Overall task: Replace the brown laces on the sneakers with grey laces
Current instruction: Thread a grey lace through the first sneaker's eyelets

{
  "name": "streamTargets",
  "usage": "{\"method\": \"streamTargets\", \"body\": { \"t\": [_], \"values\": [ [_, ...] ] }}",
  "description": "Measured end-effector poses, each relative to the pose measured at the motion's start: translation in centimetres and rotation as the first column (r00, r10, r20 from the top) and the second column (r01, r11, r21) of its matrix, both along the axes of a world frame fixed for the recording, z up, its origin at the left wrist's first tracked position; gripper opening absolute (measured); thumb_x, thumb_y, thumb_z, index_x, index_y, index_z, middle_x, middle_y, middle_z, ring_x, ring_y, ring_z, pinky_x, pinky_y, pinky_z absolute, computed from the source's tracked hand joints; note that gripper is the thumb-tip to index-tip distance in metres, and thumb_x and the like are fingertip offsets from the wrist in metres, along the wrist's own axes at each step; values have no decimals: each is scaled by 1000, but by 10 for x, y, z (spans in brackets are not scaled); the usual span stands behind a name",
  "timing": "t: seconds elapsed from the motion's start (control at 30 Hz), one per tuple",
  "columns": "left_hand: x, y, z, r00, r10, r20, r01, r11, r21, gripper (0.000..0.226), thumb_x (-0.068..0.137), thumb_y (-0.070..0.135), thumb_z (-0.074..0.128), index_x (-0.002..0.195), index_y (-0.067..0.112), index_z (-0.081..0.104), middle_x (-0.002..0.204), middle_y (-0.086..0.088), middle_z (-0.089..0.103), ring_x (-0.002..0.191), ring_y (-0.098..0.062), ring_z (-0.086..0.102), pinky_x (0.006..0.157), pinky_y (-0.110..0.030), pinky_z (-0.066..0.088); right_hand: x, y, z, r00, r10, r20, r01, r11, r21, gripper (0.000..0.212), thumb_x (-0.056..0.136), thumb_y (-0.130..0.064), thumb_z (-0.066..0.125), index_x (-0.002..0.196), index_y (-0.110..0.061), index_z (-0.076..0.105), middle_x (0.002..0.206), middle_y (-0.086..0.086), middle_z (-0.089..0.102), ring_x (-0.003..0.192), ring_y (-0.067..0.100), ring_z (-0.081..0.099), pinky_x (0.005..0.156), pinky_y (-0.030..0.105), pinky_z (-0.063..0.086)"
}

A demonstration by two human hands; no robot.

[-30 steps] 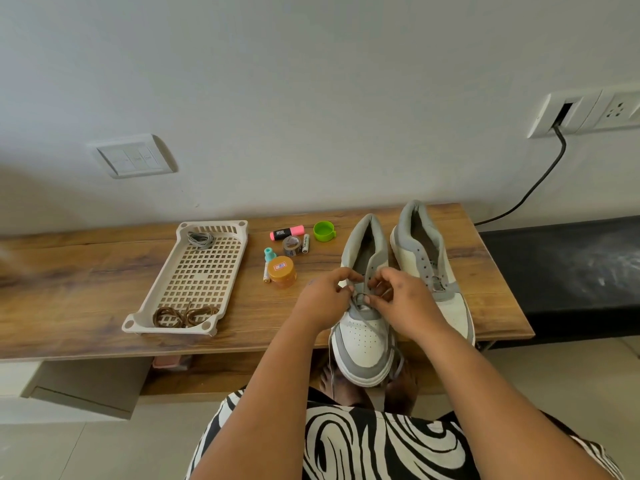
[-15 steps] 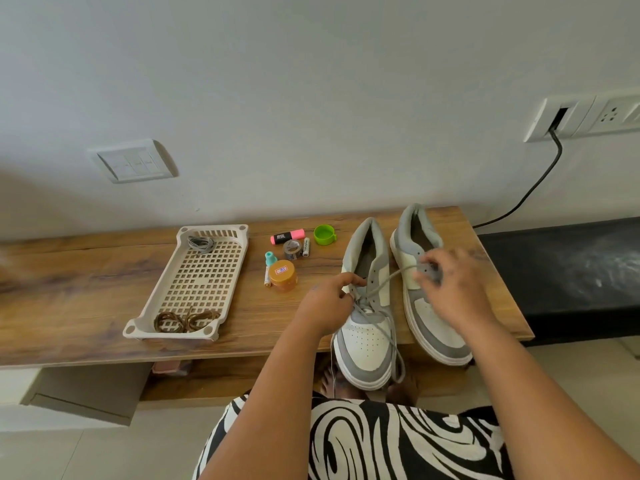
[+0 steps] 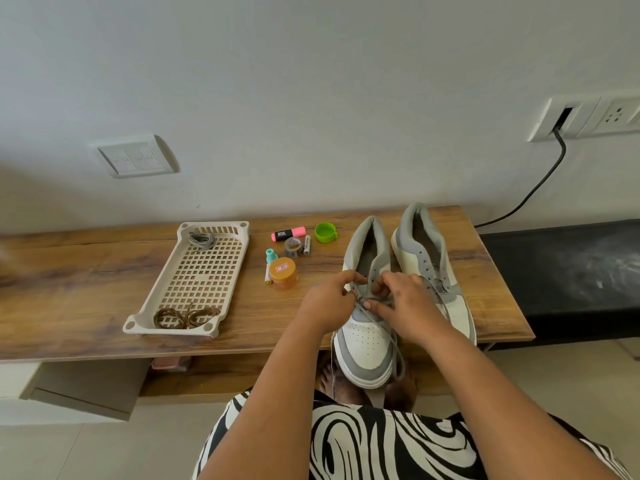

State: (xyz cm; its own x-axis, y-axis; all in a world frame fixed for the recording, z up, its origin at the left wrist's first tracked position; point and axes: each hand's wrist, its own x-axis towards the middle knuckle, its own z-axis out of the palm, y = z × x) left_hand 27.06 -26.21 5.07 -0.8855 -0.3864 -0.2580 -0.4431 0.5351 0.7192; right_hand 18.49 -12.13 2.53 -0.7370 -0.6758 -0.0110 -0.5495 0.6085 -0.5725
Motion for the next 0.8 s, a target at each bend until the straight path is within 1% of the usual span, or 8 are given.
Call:
{"method": "streamTargets", "body": {
  "t": [0.13, 0.27, 0.37, 0.47, 0.53, 0.63, 0.7, 0.8],
  "values": [
    [-2, 3, 2, 999, 28, 17, -27, 999, -42, 29, 100, 19, 46, 120, 34, 60, 71, 6, 54, 57, -10, 46, 53, -25, 38, 2, -7, -1, 1000, 12, 15, -12, 1000, 18, 13, 91, -36, 64, 96, -24, 60, 104, -6, 51, 109, 19, 38, 92, 37, 39],
    [0, 7, 3, 999, 25, 30, -21, 993, -120, 28, 100, 24, 47, 122, 37, 60, 79, 8, 59, 68, -11, 54, 59, -27, 44, -4, -5, 9, 999, -13, 45, 12, 1000, 12, 9, 97, -34, 54, 90, -28, 54, 98, -8, 53, 110, 19, 43, 94, 42, 42],
    [-1, 7, 3, 999, 36, 41, -31, 992, -118, 30, 101, 20, 42, 119, 36, 61, 78, 6, 58, 61, -11, 50, 54, -26, 40, -20, 12, 23, 984, -175, -35, 170, 979, -116, 7, 98, -31, 51, 95, -25, 55, 96, -7, 52, 105, 17, 45, 88, 39, 44],
    [-2, 7, 4, 998, 40, 53, -35, 995, -96, 37, 101, 13, 38, 118, 36, 61, 82, 6, 57, 59, -11, 46, 52, -25, 37, -35, 32, 33, 917, -344, -200, 306, 931, -200, 10, 97, -31, 53, 99, -22, 56, 101, -4, 54, 103, 20, 44, 80, 34, 36],
    [-2, 5, 4, 998, 39, 58, -34, 996, -80, 40, 99, 9, 37, 116, 36, 62, 81, 5, 57, 59, -12, 46, 53, -25, 38, -33, 33, 34, 948, -265, -175, 239, 958, -156, 16, 93, -33, 60, 106, -24, 58, 108, -8, 51, 111, 22, 43, 85, 33, 35],
    [-2, 4, 4, 998, 50, 46, -47, 996, -70, 43, 97, 6, 37, 114, 36, 64, 86, 2, 60, 61, -12, 48, 55, -25, 40, -17, 19, 25, 992, -56, -116, 53, 998, -35, 39, 85, -47, 67, 120, -32, 56, 121, -12, 51, 121, 17, 38, 98, 40, 38],
    [-2, 5, 5, 998, 59, 34, -56, 995, -85, 46, 94, 4, 39, 114, 36, 65, 88, 2, 60, 61, -9, 49, 53, -24, 37, -9, 8, 20, 995, -21, -101, 22, 1000, 8, 39, 83, -55, 65, 115, -34, 58, 117, -13, 57, 120, 17, 38, 97, 43, 38],
    [0, 6, 5, 998, 57, 26, -54, 995, -84, 46, 94, 4, 38, 115, 35, 65, 90, 2, 61, 61, -8, 49, 52, -23, 36, -6, 0, 15, 994, -44, -97, 49, 998, 49, 28, 86, -53, 65, 102, -31, 60, 98, -12, 61, 112, 18, 41, 92, 42, 38]
  ]
}}
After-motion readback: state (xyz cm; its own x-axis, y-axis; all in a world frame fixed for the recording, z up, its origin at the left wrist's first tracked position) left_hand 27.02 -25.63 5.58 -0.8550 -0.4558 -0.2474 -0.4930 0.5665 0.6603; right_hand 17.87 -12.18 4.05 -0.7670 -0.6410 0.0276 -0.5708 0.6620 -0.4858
